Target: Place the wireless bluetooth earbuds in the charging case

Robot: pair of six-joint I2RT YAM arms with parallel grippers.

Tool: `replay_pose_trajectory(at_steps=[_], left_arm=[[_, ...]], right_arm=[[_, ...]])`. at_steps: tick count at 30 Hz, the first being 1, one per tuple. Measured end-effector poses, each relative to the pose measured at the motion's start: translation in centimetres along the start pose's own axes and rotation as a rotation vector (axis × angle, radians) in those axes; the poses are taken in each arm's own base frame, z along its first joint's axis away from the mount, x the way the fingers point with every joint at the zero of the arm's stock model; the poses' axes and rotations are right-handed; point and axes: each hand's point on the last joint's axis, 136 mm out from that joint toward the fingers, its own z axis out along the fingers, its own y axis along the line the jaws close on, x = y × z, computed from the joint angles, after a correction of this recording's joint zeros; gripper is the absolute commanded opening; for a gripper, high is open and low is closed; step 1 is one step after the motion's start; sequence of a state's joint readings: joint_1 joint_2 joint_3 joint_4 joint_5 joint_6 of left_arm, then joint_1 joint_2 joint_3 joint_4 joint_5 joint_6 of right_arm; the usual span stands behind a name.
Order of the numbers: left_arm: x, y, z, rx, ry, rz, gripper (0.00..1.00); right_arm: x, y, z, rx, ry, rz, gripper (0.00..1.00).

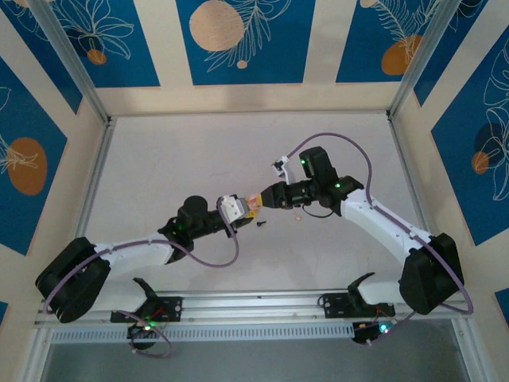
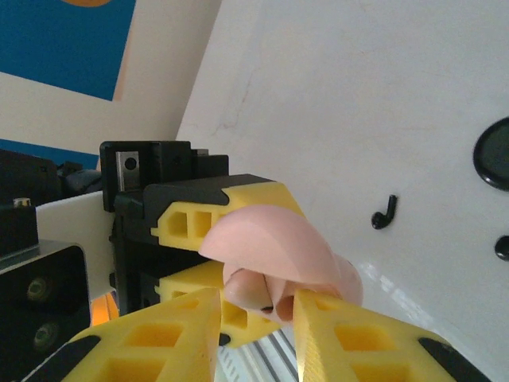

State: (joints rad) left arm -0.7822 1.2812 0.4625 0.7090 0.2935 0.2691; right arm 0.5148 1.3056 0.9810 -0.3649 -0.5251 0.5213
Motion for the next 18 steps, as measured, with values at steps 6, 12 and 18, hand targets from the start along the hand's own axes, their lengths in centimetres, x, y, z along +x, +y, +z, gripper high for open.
replay_pose_trajectory(at_steps=[6,12,18], left_arm=[[0.1,0.0,-0.4,-0.008,-0.001,0.000,0.18],[1.7,-0.5,-1.1,-0.012,0.031,-0.017,0.18],[2.3,-0.5,-1.4,-0.026,0.051,-0.028,0.18]], right_arm=[[-0.7,-2.0,-2.2,0.124,-0.021,0.023,0.30],[0.3,-7.8,-3.9,0.335,0.020,0.166,0.31],[3.3,-12.9,-3.7,0.464,0.134,0.332,0.33]])
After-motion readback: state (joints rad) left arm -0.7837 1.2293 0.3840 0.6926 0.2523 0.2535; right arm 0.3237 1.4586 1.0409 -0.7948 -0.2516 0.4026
